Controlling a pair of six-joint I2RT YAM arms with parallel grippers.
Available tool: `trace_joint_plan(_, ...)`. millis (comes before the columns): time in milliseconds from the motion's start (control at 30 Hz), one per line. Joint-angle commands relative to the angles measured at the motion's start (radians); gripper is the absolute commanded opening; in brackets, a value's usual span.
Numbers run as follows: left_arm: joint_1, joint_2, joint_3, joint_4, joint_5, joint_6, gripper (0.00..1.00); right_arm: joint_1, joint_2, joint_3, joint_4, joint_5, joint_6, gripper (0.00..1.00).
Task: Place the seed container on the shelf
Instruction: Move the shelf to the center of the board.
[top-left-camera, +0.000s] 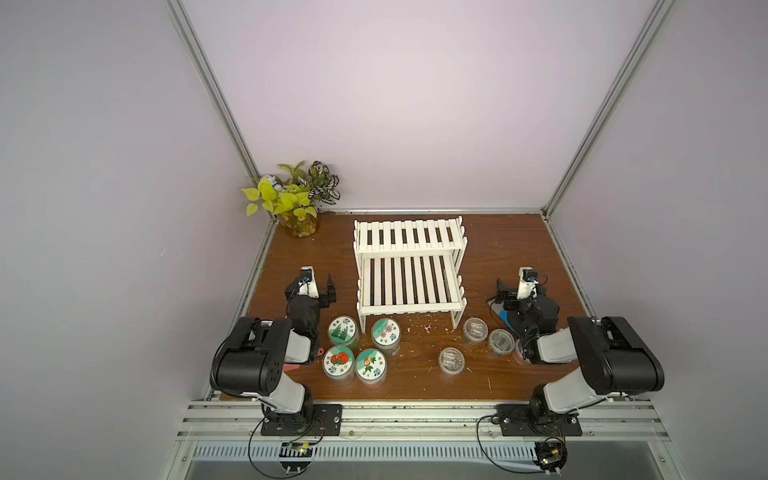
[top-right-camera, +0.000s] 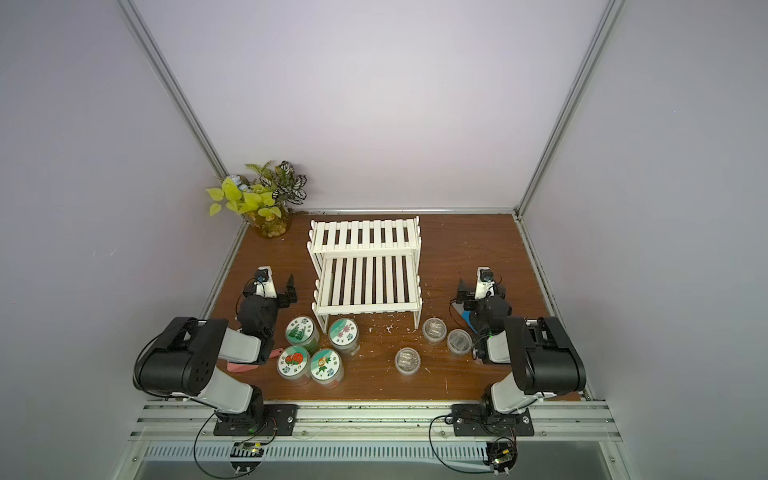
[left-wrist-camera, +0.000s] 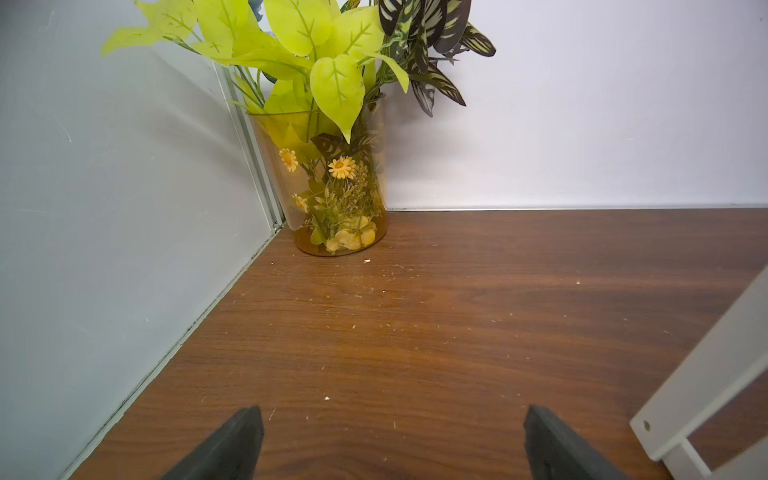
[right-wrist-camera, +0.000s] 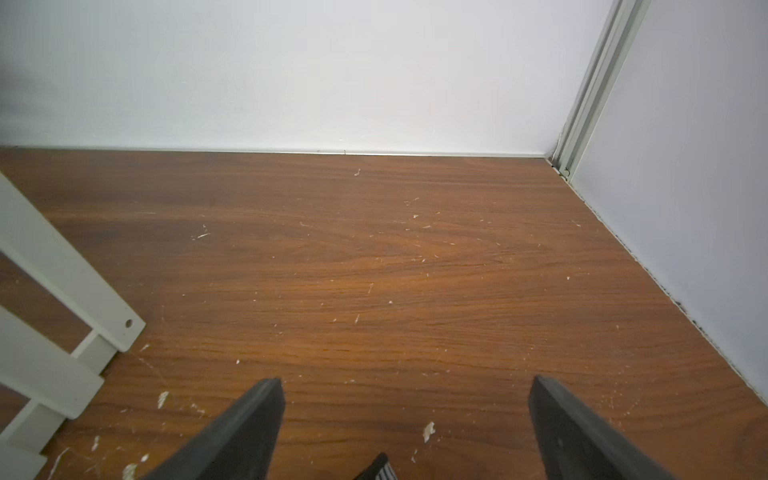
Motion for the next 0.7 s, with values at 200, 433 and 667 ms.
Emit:
trace_joint_plan(200,0.003,0.006,0.006,0.03,-0.01,0.003,1.0,0.003,-0.01,0.023,0.031,-0.01,-0.007,0.99)
trace_joint_plan(433,0.003,0.006,0.006,0.03,-0.009,0.003,0.99,0.002,-0.01,0.022,0.035,-0.004,-0.004,0.99)
trace_joint_plan(667,0.001,-0.001,-0.033,0.09,-0.013,0.004,0.99,0.002,-0.014,0.002,0.066,-0.028,-0.015,0.99)
